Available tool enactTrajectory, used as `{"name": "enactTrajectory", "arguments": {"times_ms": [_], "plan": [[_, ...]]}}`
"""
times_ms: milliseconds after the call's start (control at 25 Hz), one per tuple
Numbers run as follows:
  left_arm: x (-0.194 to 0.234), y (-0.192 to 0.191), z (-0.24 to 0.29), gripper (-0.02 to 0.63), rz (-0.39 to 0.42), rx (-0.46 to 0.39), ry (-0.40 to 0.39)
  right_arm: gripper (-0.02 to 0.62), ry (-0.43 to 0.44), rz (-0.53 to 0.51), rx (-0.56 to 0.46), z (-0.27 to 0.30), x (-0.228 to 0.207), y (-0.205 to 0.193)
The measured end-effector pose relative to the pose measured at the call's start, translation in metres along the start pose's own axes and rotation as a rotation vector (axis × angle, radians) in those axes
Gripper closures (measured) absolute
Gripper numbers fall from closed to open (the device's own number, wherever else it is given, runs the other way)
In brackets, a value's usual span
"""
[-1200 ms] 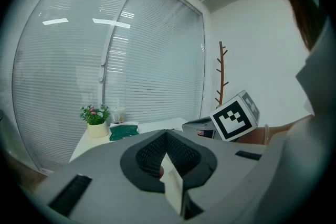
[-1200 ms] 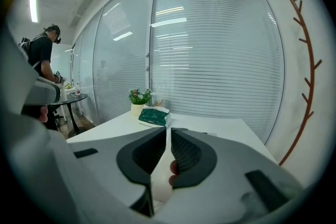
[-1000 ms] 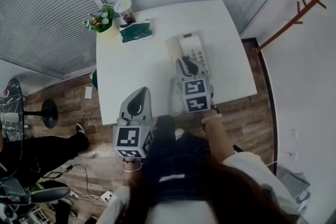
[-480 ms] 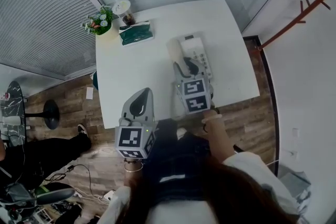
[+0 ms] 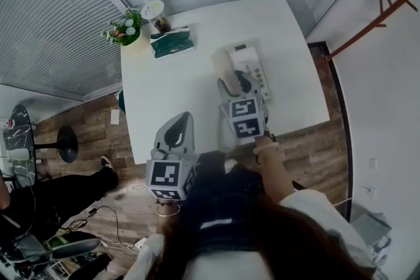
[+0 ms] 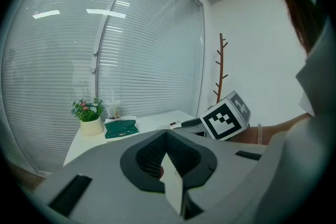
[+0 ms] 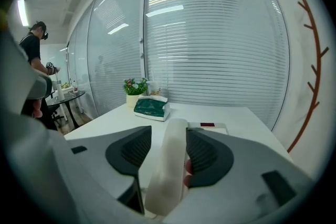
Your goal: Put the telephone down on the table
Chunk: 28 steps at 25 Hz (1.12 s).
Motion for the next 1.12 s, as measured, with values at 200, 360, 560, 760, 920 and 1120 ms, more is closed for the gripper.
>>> {"name": "enactTrajectory", "arguments": {"times_ms": [200, 360, 560, 760, 920, 1120], "plan": [[0.004, -0.001, 0.006, 0.607, 0.011, 0.013, -0.021, 0.362, -0.012, 0.003, 0.013, 0.009, -0.001, -0.003], [0.005, -0.001, 0.011, 0.607, 0.018, 0.020, -0.039, 0.352, -0.011, 0.004, 0.038, 0.015, -0.001, -0.009], [0.007, -0.002, 0.017, 0.607, 0.024, 0.030, -0.060, 0.347, -0.030, 0.001, 0.062, 0.021, -0.004, -0.015], [0.008, -0.004, 0.021, 0.607, 0.028, 0.041, -0.074, 0.347, -0.042, 0.014, 0.078, 0.025, -0.007, -0.020], [0.010, -0.006, 0.024, 0.607, 0.025, 0.048, -0.080, 0.347, -0.045, 0.019, 0.090, 0.029, -0.007, -0.024], [0.015, -0.008, 0.025, 0.607, 0.022, 0.055, -0.078, 0.347, -0.044, 0.026, 0.112, 0.034, -0.006, -0.030]]}}
Point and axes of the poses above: the fingertips, and each gripper's own axes: z forward along the fingers, x to its left, y out of its top, the point moved 1 cm from there along -z, backward along the fingers, and after that the axes turned 3 degrees about z, right-handed, at the moved point
